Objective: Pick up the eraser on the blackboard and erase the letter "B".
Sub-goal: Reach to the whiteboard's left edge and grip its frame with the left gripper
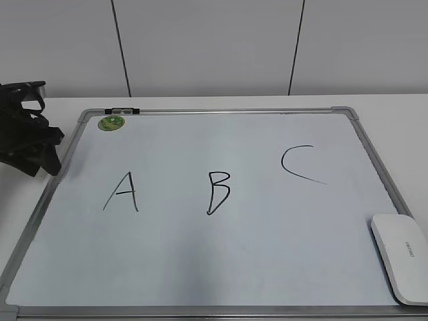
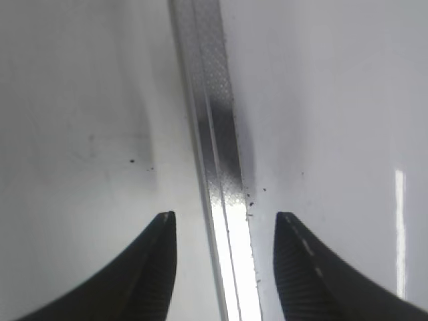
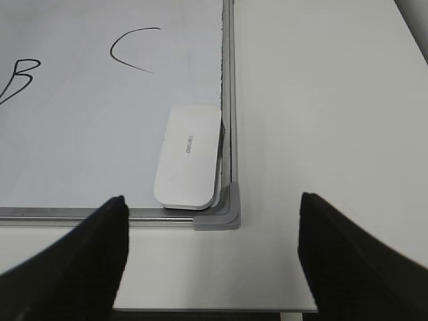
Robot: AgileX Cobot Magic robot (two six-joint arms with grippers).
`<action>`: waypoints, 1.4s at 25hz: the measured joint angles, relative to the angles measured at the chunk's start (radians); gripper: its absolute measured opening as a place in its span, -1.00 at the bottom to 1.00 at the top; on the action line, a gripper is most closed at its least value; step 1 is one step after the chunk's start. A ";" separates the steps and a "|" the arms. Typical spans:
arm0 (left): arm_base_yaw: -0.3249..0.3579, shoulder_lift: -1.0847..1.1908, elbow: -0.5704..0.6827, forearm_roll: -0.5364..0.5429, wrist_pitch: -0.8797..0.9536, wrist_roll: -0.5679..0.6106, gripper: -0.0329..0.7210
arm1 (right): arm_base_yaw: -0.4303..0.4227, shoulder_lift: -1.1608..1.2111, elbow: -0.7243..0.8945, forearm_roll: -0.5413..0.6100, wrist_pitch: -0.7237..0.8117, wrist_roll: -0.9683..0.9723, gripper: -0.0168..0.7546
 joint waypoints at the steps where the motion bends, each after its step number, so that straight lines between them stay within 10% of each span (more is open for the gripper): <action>1: 0.003 0.000 0.000 0.000 0.005 0.000 -0.01 | 0.000 0.000 0.000 0.000 0.000 0.000 0.56; 35: 0.031 0.058 -0.002 -0.021 0.052 0.003 -0.10 | 0.000 0.000 0.000 0.000 0.000 0.000 0.56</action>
